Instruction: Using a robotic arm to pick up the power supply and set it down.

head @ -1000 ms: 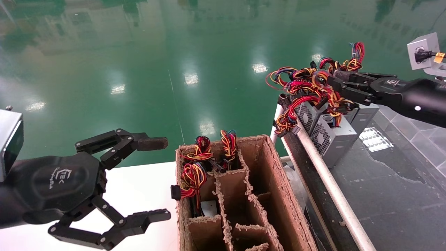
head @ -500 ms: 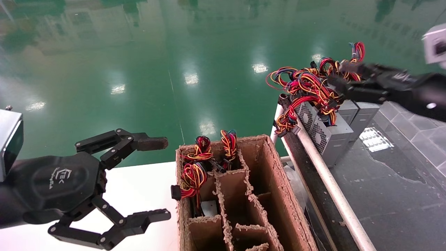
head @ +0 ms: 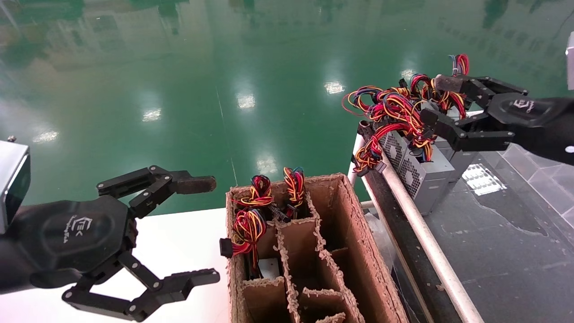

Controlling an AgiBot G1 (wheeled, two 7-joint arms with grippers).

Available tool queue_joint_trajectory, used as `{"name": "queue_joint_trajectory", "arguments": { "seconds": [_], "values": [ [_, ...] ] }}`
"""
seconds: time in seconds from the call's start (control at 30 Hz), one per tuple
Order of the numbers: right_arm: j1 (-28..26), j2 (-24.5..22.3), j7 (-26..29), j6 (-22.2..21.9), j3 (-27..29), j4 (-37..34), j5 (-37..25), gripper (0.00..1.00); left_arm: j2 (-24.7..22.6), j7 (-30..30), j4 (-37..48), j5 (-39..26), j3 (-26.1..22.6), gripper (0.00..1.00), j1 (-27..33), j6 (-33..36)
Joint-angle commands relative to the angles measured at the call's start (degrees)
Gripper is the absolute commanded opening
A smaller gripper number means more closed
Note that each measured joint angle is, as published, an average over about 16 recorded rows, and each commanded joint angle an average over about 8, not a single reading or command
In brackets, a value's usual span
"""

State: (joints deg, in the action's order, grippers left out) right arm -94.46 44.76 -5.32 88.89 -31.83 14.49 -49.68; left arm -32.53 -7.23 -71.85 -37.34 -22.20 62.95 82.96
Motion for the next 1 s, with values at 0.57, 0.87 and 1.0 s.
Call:
{"name": "queue_joint_trajectory", "arguments": {
  "seconds": [0.57,0.87,1.0],
  "values": [
    [11.94,-3.54,5.84,-1.16,5.74,21.45,2.84,1.00,0.00,0.00,0.00,0.00,0.00,1.00,0.00,0.00],
    [17.92,-5.30,8.76,-1.74,8.61,32.18,4.26,1.00,0.00,0.00,0.00,0.00,-0.01,1.00,0.00,0.00],
    [20.56,-6.09,10.05,-2.00,9.88,36.93,4.89,1.00,0.00,0.00,0.00,0.00,-0.01,1.00,0.00,0.00]
  ]
}}
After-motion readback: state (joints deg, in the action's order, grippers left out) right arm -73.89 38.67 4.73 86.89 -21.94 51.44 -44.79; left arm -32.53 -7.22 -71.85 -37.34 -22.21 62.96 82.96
